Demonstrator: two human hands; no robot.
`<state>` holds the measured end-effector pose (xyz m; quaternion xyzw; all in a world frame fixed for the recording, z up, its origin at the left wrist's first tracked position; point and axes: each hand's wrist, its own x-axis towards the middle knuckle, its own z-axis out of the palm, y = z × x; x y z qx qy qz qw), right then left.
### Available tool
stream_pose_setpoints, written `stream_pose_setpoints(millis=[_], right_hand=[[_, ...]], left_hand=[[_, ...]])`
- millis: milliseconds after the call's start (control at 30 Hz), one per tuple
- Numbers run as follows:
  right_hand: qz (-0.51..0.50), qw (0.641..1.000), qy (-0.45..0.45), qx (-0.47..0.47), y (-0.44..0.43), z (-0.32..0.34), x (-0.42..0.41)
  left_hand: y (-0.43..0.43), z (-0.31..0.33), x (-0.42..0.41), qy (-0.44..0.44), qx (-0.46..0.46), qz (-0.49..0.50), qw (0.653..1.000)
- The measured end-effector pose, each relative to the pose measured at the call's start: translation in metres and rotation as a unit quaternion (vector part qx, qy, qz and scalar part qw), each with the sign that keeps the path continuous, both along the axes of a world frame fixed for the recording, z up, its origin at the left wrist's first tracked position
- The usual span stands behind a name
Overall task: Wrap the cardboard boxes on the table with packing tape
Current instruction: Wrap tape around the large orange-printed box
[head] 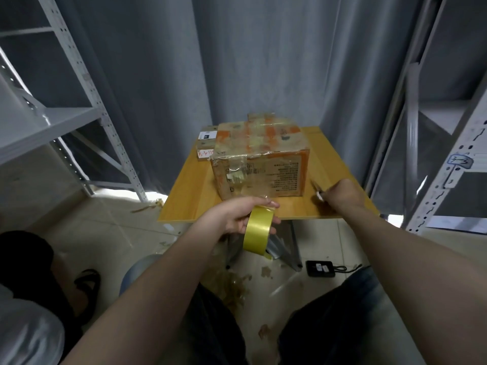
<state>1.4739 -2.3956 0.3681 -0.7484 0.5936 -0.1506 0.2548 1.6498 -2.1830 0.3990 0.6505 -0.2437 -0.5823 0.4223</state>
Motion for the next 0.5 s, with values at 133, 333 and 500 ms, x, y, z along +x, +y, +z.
stream_pose_setpoints(millis=[133, 333, 500], right_hand=[[0.043, 0.996, 0.064, -0.050, 0.008, 0.010, 0.010], [0.122, 0.925, -0.221, -0.284, 0.035, 0.069, 0.063], [0.353, 0.868, -0.078, -0.341, 0.067, 0.094, 0.140]], left_hand=[[0.002, 0.006, 0.003, -0.007, -0.019, -0.003, 1.000], [0.018, 0.013, 0.019, -0.006, -0.024, 0.009, 1.000], [0.036, 0.012, 0.038, 0.018, 0.005, 0.009, 1.000]])
